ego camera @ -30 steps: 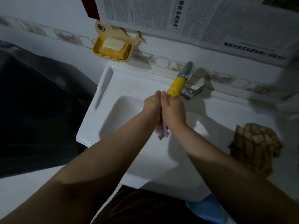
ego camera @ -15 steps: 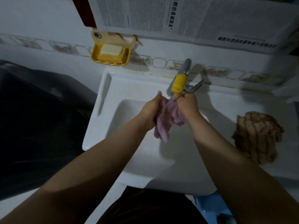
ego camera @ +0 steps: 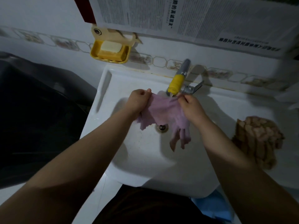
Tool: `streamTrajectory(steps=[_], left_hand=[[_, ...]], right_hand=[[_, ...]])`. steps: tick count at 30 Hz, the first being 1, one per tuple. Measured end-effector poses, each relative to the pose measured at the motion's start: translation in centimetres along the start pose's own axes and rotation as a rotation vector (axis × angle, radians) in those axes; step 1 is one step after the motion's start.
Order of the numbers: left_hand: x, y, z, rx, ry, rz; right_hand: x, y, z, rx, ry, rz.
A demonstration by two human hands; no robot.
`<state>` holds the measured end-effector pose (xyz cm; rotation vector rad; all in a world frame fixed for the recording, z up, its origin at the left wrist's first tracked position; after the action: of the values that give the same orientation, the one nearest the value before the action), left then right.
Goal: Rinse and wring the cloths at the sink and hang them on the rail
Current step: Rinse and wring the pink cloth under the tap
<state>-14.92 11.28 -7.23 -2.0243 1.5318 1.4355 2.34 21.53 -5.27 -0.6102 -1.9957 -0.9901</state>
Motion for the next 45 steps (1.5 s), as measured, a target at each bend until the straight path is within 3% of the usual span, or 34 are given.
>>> streamTrajectory(steps=[5,9,13,21,24,27,32,34,36,39,41,45], left_hand=[[2.1,-6.8,-0.4,0.036,0.354,-0.455],[1.3,-9.7,-2.7,0.098,0.375,-0.562],[1.9,-7.8,-2.3,0.010,0.407,-0.611],[1.5,-8.6,-3.2,0.190,0.350,-0.506],[1.5,-8.5,-3.2,0.334,0.284,-0.255],[1.3,-7.2,-2.9,0.543,0.159,0.017],[-0.2,-2.6,-1.6,0.483,-0.116,0.543],[-0.4,-1.6,-1.0,0.443,-0.170,0.613],[-0.1,-1.2,-1.1,0.481,-0.135,0.488],[0.0,-0.5,-0.9,0.443,-0.144,0.198],[0.5,-0.5,-0.5,0.360,-0.138,-0.020],[2.1,-0.5,0.1,0.037,0.072,-0.301]], right_hand=[[1.3,-3.5,-0.5,-0.081,0.032,-0.021],[2.2,-1.6,1.9,-0.122,0.034,-0.139],[2.1,-4.2,0.3,-0.040,0.032,-0.244],[1.4,-3.9,1.5,-0.009,0.027,-0.415],[0.3,-3.1,2.9,0.062,0.024,-0.456],[-0.5,-2.5,4.1,0.169,0.033,-0.335],[-0.7,-3.1,3.4,0.472,0.099,-0.273],[-1.5,-3.4,2.5,0.644,0.062,-0.348],[-2.0,-3.3,1.9,0.752,0.001,-0.409],[-1.9,-2.4,2.4,0.745,-0.036,-0.280],[-1.7,-2.0,2.9,0.667,-0.058,-0.081],[-1.2,-1.7,3.1,0.362,-0.069,0.174]])
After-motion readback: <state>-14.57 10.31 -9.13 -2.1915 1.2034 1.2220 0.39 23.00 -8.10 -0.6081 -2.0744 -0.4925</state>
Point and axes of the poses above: each hand's wrist, its own z-axis towards the middle knuckle, its own y-axis out of the back of the hand, x = y × z, the point moved 10 cm from there along z, towards the middle knuckle
